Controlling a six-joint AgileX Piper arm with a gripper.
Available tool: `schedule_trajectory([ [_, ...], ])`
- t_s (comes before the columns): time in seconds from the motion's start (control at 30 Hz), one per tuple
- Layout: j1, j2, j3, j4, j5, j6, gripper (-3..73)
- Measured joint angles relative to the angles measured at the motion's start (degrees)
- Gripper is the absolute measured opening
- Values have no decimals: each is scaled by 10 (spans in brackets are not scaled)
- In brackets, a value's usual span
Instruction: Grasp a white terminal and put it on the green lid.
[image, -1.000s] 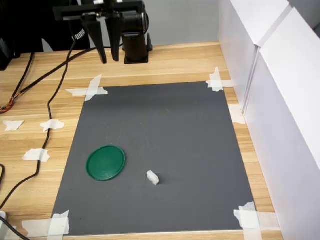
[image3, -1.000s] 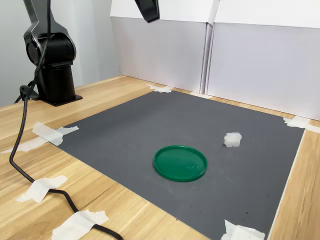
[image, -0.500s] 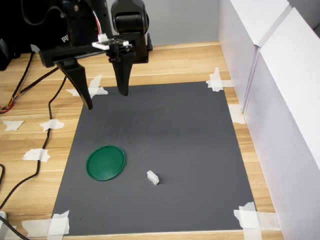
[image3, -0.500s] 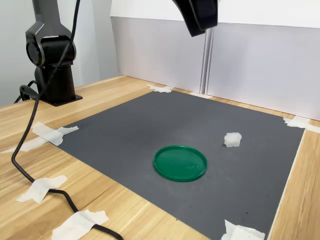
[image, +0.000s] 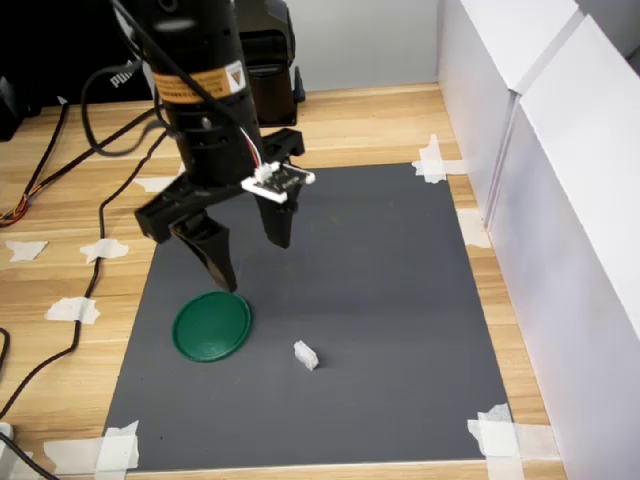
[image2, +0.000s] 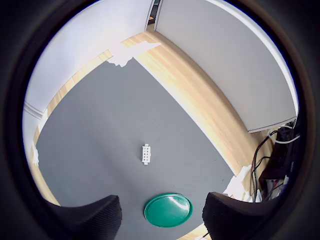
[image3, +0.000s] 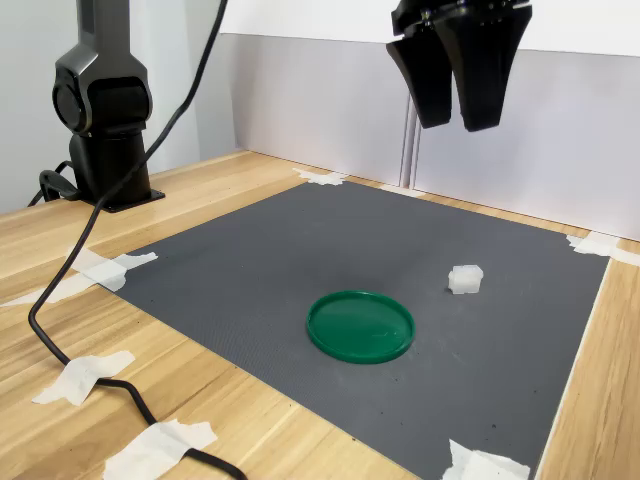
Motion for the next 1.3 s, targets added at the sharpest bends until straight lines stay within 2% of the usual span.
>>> schedule_trajectory([
  [0.3, 24, 44, 0, 14, -8, 6, 684],
  [0.6, 25, 79, 0, 11, -49, 30, 683],
  [1.13, 25, 144, 0, 7, -67, 34, 683],
  [1.3, 25, 155, -1, 21, -73, 37, 683],
])
